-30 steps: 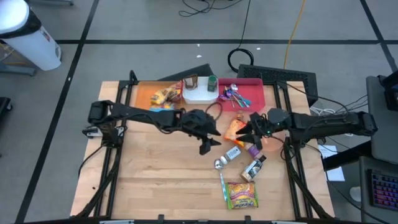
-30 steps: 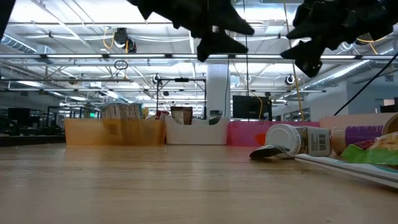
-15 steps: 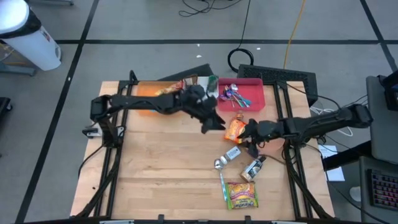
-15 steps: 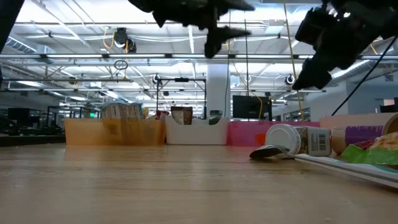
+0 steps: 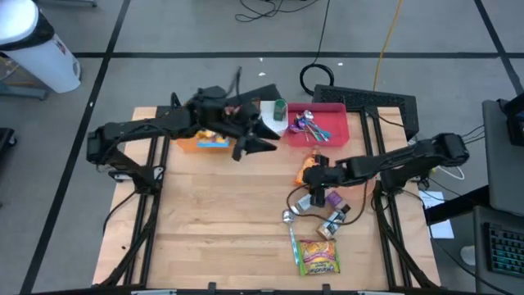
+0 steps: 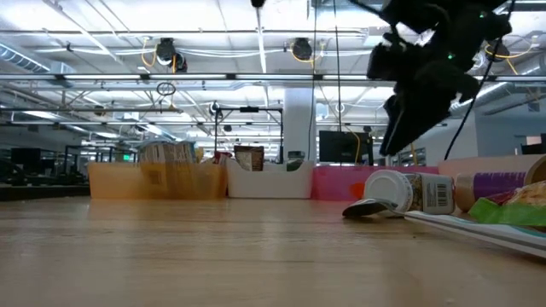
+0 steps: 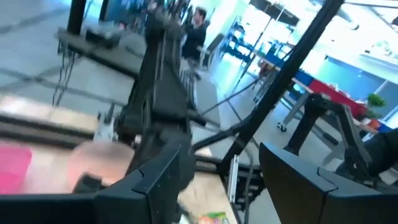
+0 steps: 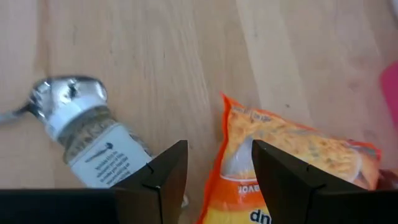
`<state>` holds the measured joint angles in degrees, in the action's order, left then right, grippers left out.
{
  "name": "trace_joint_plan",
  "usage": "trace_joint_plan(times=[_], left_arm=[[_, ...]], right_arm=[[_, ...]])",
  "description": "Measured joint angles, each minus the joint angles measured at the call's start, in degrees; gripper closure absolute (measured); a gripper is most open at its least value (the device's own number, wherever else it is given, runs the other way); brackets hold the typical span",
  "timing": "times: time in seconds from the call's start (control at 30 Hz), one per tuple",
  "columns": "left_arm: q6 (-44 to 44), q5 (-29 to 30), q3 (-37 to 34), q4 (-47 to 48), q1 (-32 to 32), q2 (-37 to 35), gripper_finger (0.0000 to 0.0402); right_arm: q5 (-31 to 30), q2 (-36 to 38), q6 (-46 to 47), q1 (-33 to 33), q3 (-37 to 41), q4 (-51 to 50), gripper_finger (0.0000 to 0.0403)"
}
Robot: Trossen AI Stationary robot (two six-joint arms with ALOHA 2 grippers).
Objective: Pick & Place Food Item
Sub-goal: Put the orange noodle pack into the orange bin
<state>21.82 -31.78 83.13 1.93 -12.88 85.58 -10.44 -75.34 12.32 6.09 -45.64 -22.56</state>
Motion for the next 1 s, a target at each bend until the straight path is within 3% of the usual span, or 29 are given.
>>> trace_joint_plan(times=[0.23,0.6,1.0], left_arm=[[-1.3,0.36,-0.02,4.31,-0.07,-3.66,0.0179],[-3.27,0.7,-0.02,9.99,1.26,-3.79,0.0179],[-4.21,0.87,-0.02,10.74,1.4,-3.78,0.0179]], right_arm=[[-2.21,-8.53,1.77,0.02,-3.99,-2.99,0.0232],[-9.05,-13.34,5.04,-0.07,-4.18,-6.36,0.024],[-7.54,-13.19,4.63,-0.9,-4.68,-5.99,0.039]])
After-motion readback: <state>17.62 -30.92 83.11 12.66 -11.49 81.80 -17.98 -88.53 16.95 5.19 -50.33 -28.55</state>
